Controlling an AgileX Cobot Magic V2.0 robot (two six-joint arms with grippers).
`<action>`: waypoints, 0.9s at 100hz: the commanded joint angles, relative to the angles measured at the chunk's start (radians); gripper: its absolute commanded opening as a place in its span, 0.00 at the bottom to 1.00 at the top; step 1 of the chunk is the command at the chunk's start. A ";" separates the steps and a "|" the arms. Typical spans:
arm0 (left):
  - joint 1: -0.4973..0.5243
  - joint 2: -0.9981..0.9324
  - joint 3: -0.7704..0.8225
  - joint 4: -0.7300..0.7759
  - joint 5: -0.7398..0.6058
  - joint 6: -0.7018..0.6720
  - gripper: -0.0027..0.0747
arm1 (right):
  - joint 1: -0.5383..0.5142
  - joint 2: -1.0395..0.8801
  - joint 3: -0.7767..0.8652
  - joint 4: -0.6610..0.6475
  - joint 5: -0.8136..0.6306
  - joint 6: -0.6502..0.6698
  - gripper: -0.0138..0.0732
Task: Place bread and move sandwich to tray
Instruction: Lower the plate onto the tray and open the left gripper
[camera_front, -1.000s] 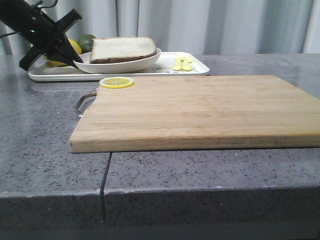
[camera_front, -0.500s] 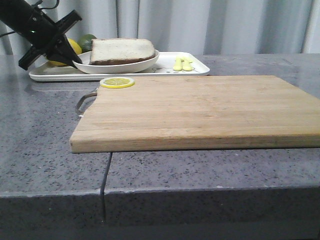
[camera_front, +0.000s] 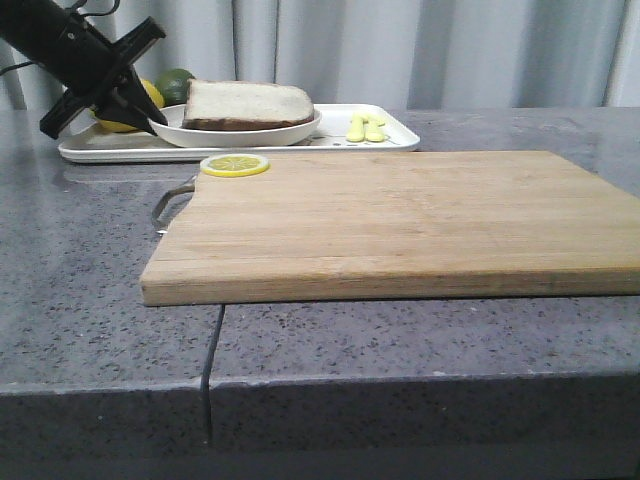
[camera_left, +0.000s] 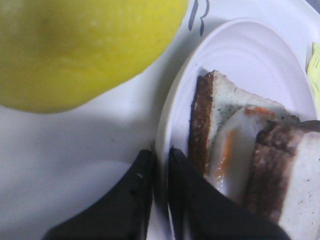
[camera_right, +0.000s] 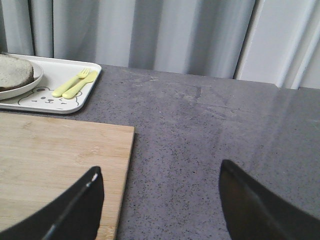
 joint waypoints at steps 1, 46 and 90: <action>-0.007 -0.073 -0.038 -0.059 -0.012 -0.011 0.21 | -0.008 0.006 -0.026 -0.007 -0.077 -0.002 0.73; 0.027 -0.108 -0.038 -0.023 0.036 -0.011 0.39 | -0.008 0.006 -0.026 -0.007 -0.078 -0.002 0.73; 0.097 -0.267 -0.038 -0.005 0.215 0.038 0.39 | -0.008 0.006 -0.026 -0.007 -0.087 -0.002 0.73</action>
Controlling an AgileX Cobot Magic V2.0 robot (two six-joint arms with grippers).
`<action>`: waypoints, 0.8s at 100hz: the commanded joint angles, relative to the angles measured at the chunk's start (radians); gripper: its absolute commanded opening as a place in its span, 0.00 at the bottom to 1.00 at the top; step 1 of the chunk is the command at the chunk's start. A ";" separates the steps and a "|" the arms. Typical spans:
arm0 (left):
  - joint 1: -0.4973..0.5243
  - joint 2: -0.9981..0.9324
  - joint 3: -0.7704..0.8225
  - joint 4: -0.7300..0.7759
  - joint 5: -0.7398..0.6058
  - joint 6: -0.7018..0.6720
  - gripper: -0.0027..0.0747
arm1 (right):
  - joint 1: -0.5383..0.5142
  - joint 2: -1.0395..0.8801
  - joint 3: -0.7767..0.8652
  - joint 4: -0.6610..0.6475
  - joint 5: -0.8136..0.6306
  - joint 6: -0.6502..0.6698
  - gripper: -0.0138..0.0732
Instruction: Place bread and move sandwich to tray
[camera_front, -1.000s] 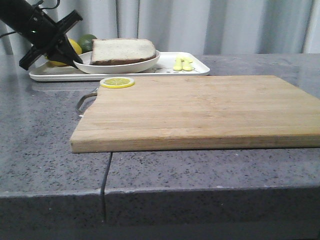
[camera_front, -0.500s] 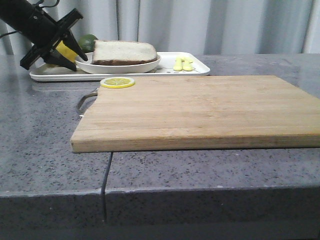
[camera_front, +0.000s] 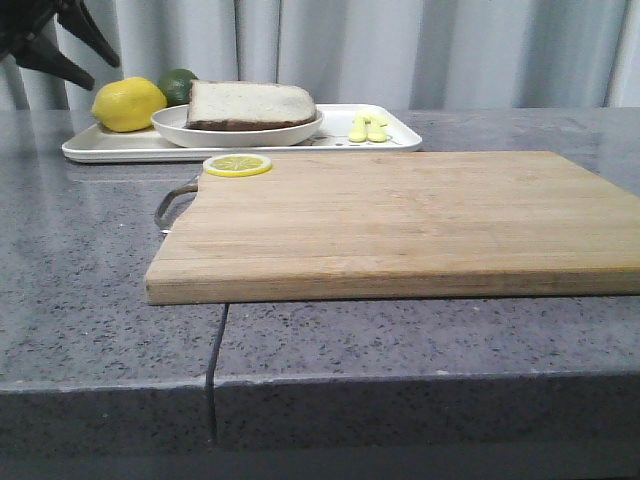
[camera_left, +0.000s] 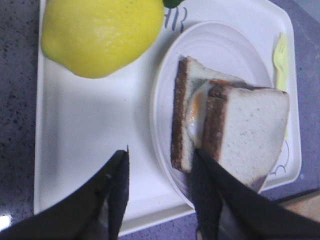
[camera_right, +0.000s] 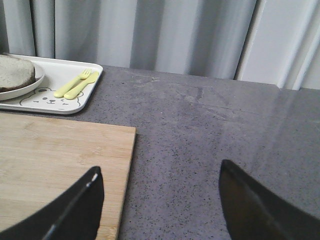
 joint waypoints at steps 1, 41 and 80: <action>0.005 -0.120 -0.038 -0.039 0.017 0.018 0.39 | -0.008 0.006 -0.026 -0.007 -0.087 -0.001 0.73; -0.016 -0.425 -0.008 0.138 -0.018 0.050 0.39 | -0.008 0.006 -0.026 -0.007 -0.085 -0.001 0.73; -0.175 -0.922 0.609 0.305 -0.400 0.089 0.39 | -0.008 0.006 -0.026 0.000 -0.086 -0.001 0.73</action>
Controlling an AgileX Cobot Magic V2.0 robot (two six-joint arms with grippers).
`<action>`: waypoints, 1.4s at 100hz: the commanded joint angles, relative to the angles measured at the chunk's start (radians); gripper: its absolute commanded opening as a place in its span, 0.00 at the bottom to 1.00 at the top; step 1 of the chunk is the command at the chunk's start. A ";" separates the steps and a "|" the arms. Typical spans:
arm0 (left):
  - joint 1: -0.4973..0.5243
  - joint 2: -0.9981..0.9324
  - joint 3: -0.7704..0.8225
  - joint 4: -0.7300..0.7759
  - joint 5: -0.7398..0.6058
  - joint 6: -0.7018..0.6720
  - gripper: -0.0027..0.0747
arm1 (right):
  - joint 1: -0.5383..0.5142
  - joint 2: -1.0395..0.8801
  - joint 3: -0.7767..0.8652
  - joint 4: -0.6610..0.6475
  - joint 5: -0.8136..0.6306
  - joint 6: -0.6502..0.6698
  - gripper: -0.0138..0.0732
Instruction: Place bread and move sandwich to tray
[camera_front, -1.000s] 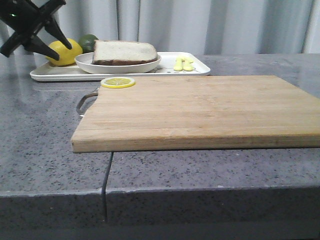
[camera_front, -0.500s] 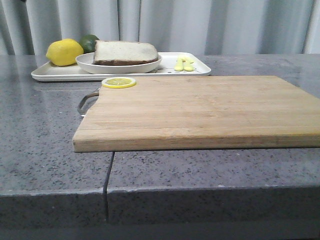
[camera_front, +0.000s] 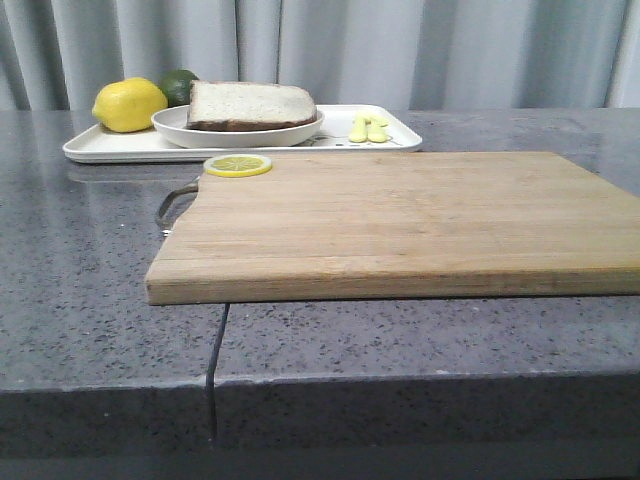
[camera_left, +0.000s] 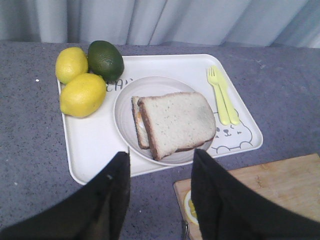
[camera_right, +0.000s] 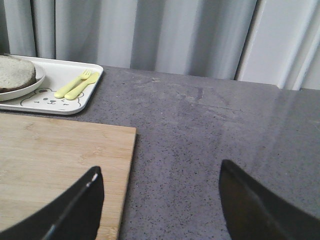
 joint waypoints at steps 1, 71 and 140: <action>-0.038 -0.147 0.156 -0.010 -0.189 0.016 0.39 | -0.008 0.006 -0.026 0.000 -0.084 -0.001 0.73; -0.079 -0.913 1.203 -0.012 -0.847 0.036 0.39 | -0.006 0.006 0.003 0.008 -0.083 -0.001 0.73; -0.079 -1.028 1.310 0.006 -0.874 0.036 0.06 | 0.002 0.006 0.007 0.011 -0.093 -0.001 0.21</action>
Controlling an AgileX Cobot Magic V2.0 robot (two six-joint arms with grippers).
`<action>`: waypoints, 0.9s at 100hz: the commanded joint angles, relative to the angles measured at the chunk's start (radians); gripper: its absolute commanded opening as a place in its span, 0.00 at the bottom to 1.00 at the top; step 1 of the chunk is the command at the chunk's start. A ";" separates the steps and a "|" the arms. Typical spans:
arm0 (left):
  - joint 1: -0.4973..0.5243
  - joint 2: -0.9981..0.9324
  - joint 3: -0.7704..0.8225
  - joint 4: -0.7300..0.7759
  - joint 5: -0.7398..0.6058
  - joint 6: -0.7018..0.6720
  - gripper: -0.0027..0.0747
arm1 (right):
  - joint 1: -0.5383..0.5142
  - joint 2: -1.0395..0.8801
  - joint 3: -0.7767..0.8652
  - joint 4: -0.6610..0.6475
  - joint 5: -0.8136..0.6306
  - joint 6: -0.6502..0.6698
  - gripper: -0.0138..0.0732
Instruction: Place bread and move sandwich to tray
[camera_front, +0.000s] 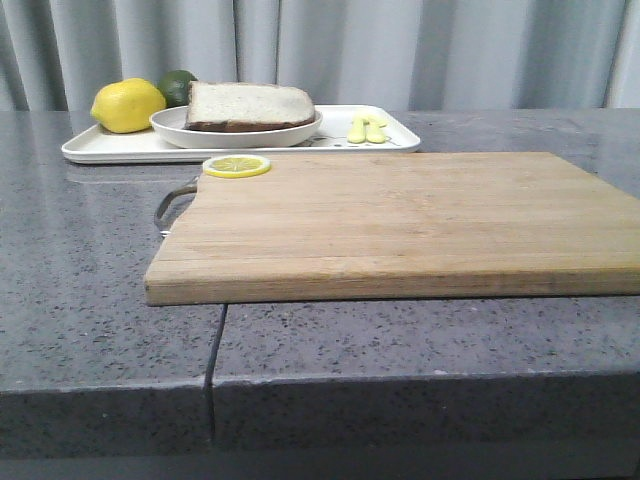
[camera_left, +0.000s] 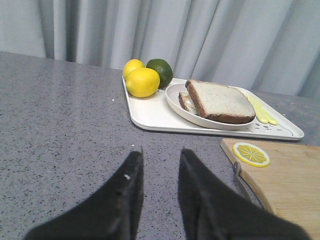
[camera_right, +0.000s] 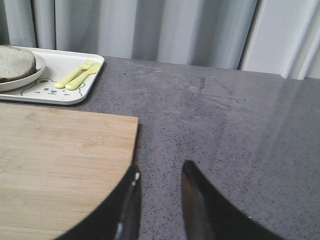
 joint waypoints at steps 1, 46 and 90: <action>-0.008 0.006 -0.028 -0.004 -0.081 0.002 0.04 | 0.002 0.006 -0.025 0.000 -0.089 -0.001 0.18; -0.008 0.006 -0.028 -0.004 -0.071 0.002 0.01 | 0.002 0.006 -0.025 0.000 -0.087 -0.001 0.08; -0.005 -0.009 -0.005 0.050 -0.074 0.002 0.01 | 0.002 0.006 -0.025 0.000 -0.087 -0.001 0.08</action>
